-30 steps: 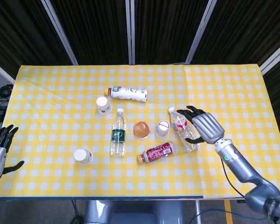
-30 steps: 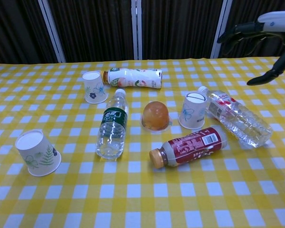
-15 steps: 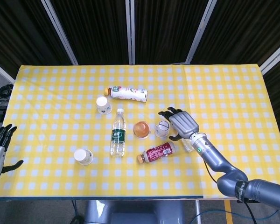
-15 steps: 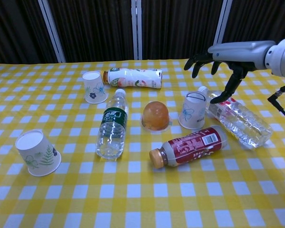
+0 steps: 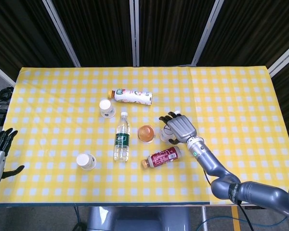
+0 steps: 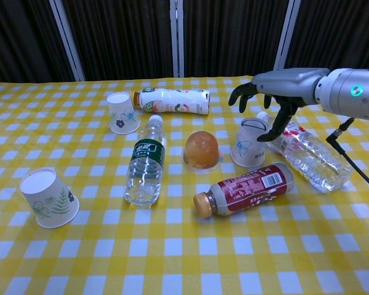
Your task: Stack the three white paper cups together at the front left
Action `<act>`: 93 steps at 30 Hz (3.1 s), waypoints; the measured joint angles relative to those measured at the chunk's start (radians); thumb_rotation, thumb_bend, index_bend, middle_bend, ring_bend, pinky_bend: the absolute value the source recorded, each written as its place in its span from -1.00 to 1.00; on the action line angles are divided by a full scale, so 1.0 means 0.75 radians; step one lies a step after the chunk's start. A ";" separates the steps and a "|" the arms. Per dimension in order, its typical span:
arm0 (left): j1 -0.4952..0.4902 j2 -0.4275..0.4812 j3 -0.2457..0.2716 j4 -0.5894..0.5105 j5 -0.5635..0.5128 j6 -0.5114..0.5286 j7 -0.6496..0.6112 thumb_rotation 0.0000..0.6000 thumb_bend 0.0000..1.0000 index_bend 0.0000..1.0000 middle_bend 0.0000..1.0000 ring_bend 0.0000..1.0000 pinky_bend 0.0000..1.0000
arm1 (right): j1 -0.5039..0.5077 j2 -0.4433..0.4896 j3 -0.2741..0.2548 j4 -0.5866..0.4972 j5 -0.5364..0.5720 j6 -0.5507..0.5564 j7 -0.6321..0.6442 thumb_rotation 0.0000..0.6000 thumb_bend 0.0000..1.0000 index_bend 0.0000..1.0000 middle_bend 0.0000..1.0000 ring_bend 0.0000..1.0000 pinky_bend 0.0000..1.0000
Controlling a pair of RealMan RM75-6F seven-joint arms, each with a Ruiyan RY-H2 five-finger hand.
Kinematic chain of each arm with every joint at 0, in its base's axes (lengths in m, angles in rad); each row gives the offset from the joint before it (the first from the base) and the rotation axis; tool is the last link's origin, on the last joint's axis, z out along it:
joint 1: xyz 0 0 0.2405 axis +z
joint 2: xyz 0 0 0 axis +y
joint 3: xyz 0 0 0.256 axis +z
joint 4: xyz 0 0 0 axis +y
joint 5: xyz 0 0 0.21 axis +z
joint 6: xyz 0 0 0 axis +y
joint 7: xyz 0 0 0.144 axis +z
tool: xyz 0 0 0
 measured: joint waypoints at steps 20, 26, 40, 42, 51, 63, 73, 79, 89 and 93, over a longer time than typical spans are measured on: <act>-0.005 -0.004 0.005 0.003 -0.003 -0.013 0.006 1.00 -1.00 -1.00 -1.00 -1.00 -1.00 | 0.008 -0.047 -0.057 0.044 -0.024 0.075 -0.046 1.00 -0.53 -0.17 -0.05 -0.25 -0.04; -0.006 -0.004 0.005 0.003 -0.003 -0.014 0.003 1.00 -1.00 -1.00 -1.00 -1.00 -1.00 | -0.013 0.021 -0.035 -0.061 -0.113 0.130 0.022 1.00 -0.51 -0.16 -0.05 -0.25 -0.04; -0.003 0.001 0.011 -0.009 0.017 0.001 0.000 1.00 -1.00 -1.00 -1.00 -1.00 -1.00 | -0.071 0.280 -0.081 -0.441 -0.480 0.201 0.108 1.00 -0.43 -0.16 -0.05 -0.25 -0.04; -0.003 0.000 0.011 -0.008 0.016 -0.001 0.001 1.00 -1.00 -1.00 -1.00 -1.00 -1.00 | -0.070 0.290 -0.106 -0.464 -0.555 0.192 0.112 1.00 -0.42 -0.16 -0.05 -0.25 -0.04; -0.006 0.001 0.009 -0.004 0.011 -0.005 -0.005 1.00 -1.00 -1.00 -1.00 -1.00 -1.00 | -0.009 0.243 -0.195 -0.493 -0.794 0.084 0.128 1.00 -0.41 -0.14 -0.03 -0.24 -0.04; -0.008 0.007 0.010 0.001 0.009 -0.011 -0.020 1.00 -1.00 -1.00 -1.00 -1.00 -1.00 | 0.085 0.031 -0.169 -0.429 -0.734 -0.045 -0.013 1.00 -0.41 -0.14 -0.04 -0.24 -0.04; -0.010 0.006 0.010 0.002 0.003 -0.019 -0.017 1.00 -1.00 -1.00 -1.00 -1.00 -1.00 | 0.093 -0.107 -0.165 -0.332 -0.669 -0.029 -0.142 1.00 -0.88 -0.86 -0.59 -0.51 -0.18; -0.014 0.000 0.012 0.004 -0.004 -0.030 -0.005 1.00 -1.00 -1.00 -1.00 -1.00 -1.00 | 0.086 -0.060 -0.171 -0.384 -0.646 -0.031 -0.109 1.00 -1.00 -1.00 -0.97 -0.88 -0.66; -0.015 -0.003 0.011 0.009 0.001 -0.027 -0.008 1.00 -1.00 -1.00 -1.00 -1.00 -1.00 | -0.001 0.164 -0.215 -0.493 -0.773 0.141 -0.120 1.00 -1.00 -1.00 -0.93 -0.89 -0.70; -0.018 0.002 0.012 0.008 0.011 -0.027 -0.014 1.00 -1.00 -1.00 -1.00 -1.00 -1.00 | -0.064 0.286 -0.244 -0.486 -0.892 0.284 -0.094 1.00 -1.00 -1.00 -0.89 -0.89 -0.70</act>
